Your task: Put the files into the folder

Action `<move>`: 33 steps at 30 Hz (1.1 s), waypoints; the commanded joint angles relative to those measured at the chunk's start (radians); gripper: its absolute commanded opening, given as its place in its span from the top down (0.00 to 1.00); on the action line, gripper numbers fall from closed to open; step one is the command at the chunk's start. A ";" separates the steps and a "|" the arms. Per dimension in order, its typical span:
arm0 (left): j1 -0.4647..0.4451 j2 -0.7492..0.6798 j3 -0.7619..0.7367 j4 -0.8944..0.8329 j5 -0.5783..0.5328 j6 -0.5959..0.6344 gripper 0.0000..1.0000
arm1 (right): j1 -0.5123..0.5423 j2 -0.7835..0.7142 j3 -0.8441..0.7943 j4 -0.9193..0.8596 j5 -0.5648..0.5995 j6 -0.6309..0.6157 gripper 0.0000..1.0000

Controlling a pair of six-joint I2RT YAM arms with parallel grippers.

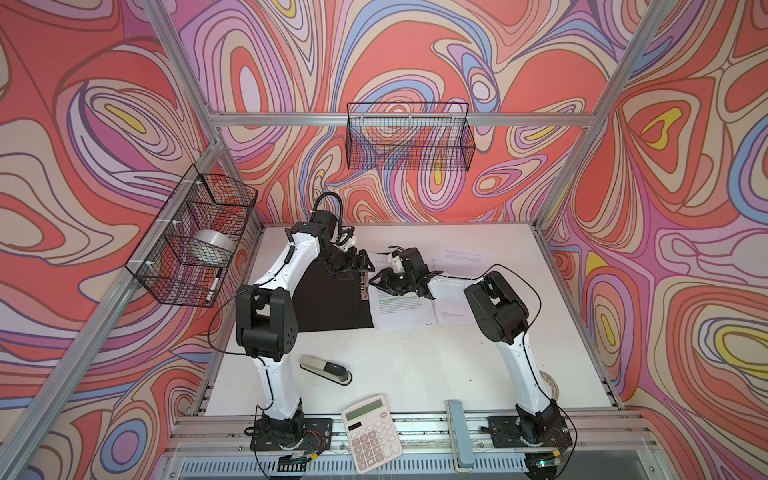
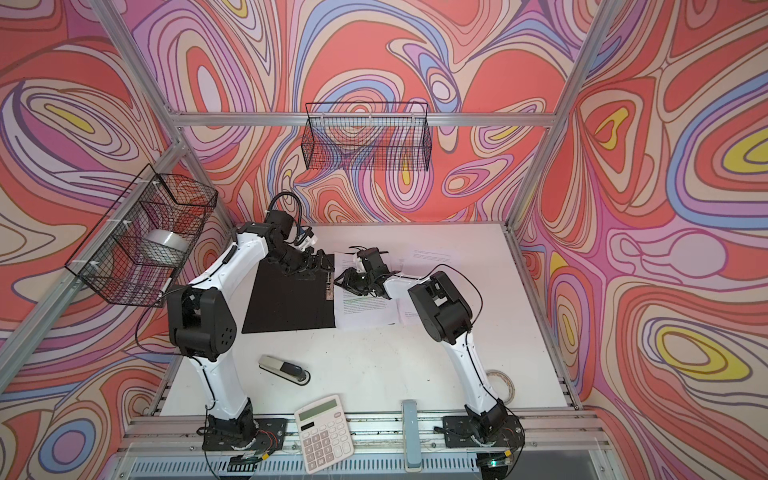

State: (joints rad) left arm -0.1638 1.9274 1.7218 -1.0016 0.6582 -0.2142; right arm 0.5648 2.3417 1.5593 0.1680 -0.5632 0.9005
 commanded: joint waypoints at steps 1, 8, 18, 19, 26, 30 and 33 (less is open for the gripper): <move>0.004 -0.050 -0.017 0.011 0.027 -0.009 0.14 | -0.017 0.044 0.041 0.085 -0.066 0.074 0.54; 0.004 -0.080 0.001 0.007 0.060 0.001 0.11 | -0.040 0.090 0.145 0.068 -0.094 0.114 0.50; -0.005 -0.140 0.015 -0.017 0.000 0.045 0.11 | -0.062 0.072 0.233 -0.042 -0.064 0.077 0.43; -0.005 -0.149 0.007 -0.009 -0.005 0.043 0.11 | -0.062 0.071 0.235 -0.046 -0.067 0.078 0.43; -0.006 -0.171 -0.048 0.022 -0.020 0.028 0.12 | -0.061 0.095 0.237 -0.035 -0.088 0.093 0.43; -0.015 -0.176 -0.063 0.035 0.010 0.031 0.12 | -0.061 0.120 0.238 -0.016 -0.097 0.106 0.43; -0.048 -0.180 -0.050 0.025 0.025 0.067 0.11 | -0.064 0.040 0.237 -0.144 -0.007 0.003 0.39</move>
State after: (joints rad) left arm -0.1814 1.7691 1.6650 -0.9752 0.6586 -0.1871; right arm 0.5041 2.4256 1.7878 0.1146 -0.6361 0.9813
